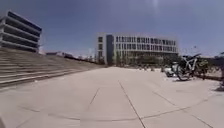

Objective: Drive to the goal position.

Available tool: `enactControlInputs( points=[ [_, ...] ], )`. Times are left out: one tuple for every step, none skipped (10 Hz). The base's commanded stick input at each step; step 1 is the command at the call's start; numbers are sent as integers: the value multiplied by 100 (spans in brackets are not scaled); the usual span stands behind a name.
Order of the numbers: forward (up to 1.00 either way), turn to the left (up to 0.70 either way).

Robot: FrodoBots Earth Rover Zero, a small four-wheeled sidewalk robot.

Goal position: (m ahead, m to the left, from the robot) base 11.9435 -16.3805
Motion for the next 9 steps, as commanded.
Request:
enactControlInputs(
  points=[
    [72, -3],
    [72, -3],
    [72, -3],
    [72, -3],
    [72, -3],
    [72, -3],
    [72, -3],
    [72, -3],
    [72, -3]
  ],
)
